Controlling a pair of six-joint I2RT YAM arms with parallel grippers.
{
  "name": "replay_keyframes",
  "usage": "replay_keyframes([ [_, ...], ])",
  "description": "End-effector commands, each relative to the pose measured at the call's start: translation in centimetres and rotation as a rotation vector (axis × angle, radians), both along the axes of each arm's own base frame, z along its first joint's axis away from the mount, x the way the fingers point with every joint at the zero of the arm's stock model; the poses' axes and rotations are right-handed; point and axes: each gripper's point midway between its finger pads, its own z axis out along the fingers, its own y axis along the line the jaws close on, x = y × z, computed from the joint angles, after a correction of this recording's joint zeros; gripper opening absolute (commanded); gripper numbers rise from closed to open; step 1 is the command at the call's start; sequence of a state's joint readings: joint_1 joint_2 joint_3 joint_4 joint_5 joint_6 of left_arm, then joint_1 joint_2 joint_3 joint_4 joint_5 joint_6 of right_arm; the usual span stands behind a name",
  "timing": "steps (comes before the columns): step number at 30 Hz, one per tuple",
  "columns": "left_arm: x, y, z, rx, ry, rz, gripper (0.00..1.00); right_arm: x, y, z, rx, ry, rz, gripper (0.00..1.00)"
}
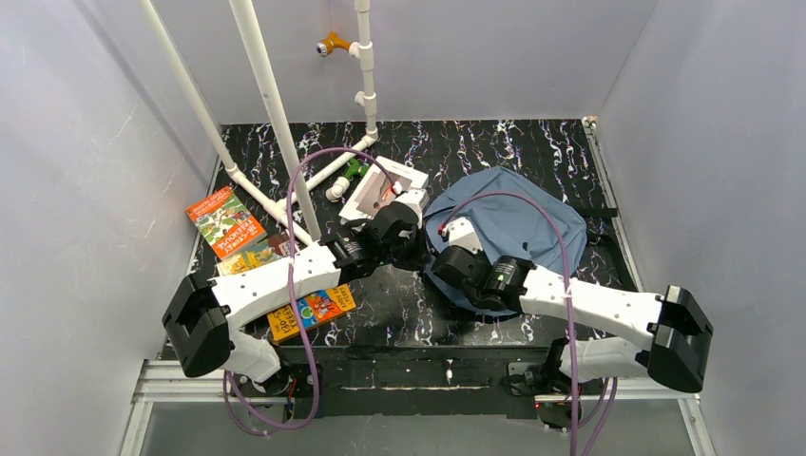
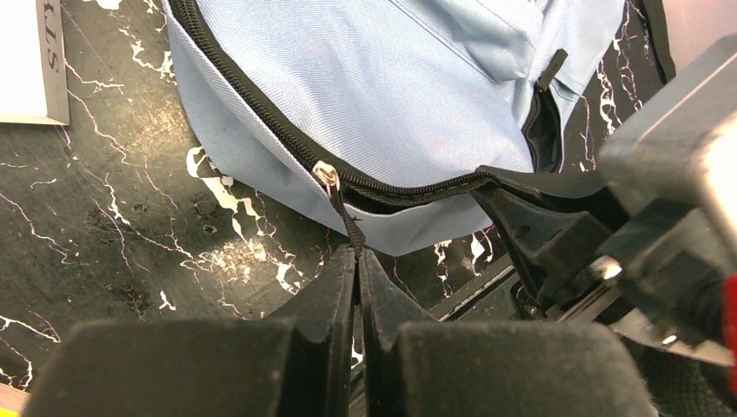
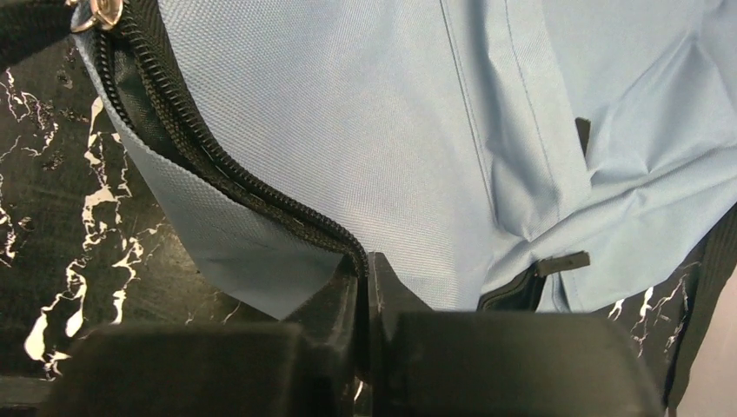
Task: Pack the student bag
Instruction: Unzip the student bag at the center of the board.
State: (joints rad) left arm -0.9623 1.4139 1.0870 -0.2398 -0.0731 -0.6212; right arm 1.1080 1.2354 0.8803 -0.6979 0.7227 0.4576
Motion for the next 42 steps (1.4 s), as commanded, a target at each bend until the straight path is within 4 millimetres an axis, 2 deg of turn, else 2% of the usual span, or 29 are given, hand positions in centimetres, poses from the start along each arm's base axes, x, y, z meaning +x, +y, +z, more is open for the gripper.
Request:
replay_keyframes([
  [1, 0.4, 0.8, 2.3, -0.032, -0.047, 0.051, 0.0, 1.5, 0.2, 2.4, 0.106, -0.137, -0.043, 0.01],
  [4, 1.5, 1.7, 2.6, -0.001, -0.079, 0.114, 0.0, 0.9, 0.2, 3.1, 0.178, -0.127, -0.051, 0.01],
  [7, 4.0, 3.4, 3.1, 0.019, -0.088, 0.243, 0.0, -0.6, -0.1, 3.2, 0.244, -0.071, -0.047, 0.01],
  [8, 6.0, 3.8, 3.3, 0.022, -0.091, 0.282, 0.0, -1.4, 0.1, 3.1, 0.286, -0.035, -0.032, 0.01],
  [9, 11.7, 4.5, 3.7, 0.14, -0.139, 0.356, 0.0, -3.3, 0.0, 4.2, 0.432, 0.025, -0.062, 0.01],
  [10, 13.1, 3.6, 4.8, 0.142, -0.181, 0.333, 0.0, -4.4, -1.2, 3.9, 0.41, 0.077, -0.091, 0.01],
  [11, 13.3, 2.6, 5.0, 0.113, -0.192, 0.297, 0.0, -4.9, -2.2, 3.3, 0.39, 0.099, -0.122, 0.01],
  [12, 12.9, 1.5, 5.0, 0.084, -0.177, 0.239, 0.0, -5.3, -2.5, 2.7, 0.38, 0.114, -0.125, 0.01],
  [14, 10.6, -0.8, 4.8, 0.025, -0.132, 0.111, 0.0, -5.5, -3.1, 2.6, 0.355, 0.12, -0.132, 0.02],
  [15, 9.0, -1.0, 4.1, 0.002, -0.086, 0.077, 0.0, -5.0, -3.1, 3.4, 0.344, 0.095, -0.127, 0.18],
  [16, 6.5, -1.5, 4.0, -0.041, -0.044, 0.053, 0.0, -4.4, -2.0, 5.1, 0.359, 0.073, -0.09, 0.55],
  [17, 4.9, -1.7, 3.5, -0.039, -0.039, 0.033, 0.0, -4.0, 0.1, 6.5, 0.401, 0.066, -0.004, 0.64],
  [23, 2.7, -2.5, 3.1, -0.041, -0.029, 0.004, 0.0, -2.8, 5.2, 11.0, 0.517, -0.009, 0.204, 0.78],
  [25, 2.5, -2.3, 3.0, -0.036, -0.018, 0.009, 0.0, -2.2, 5.8, 11.1, 0.501, -0.02, 0.209, 0.8],
  [29, 2.2, -1.8, 3.3, -0.042, -0.026, 0.012, 0.0, -1.6, 5.7, 8.4, 0.409, 0.001, 0.189, 0.78],
  [32, 2.0, -1.2, 3.6, -0.037, -0.035, 0.022, 0.0, -1.0, 4.4, 6.7, 0.338, -0.013, 0.127, 0.65],
  [35, 2.0, -0.2, 3.5, -0.023, -0.052, 0.042, 0.0, -1.1, 3.5, 6.3, 0.347, -0.018, 0.081, 0.49],
  [38, 1.8, 0.2, 3.3, -0.011, -0.047, 0.05, 0.0, -1.7, 3.9, 5.9, 0.407, -0.006, 0.094, 0.48],
  [42, 1.7, -0.2, 3.2, -0.031, -0.032, 0.047, 0.0, -2.2, 4.5, 4.4, 0.44, 0.017, 0.12, 0.5],
])
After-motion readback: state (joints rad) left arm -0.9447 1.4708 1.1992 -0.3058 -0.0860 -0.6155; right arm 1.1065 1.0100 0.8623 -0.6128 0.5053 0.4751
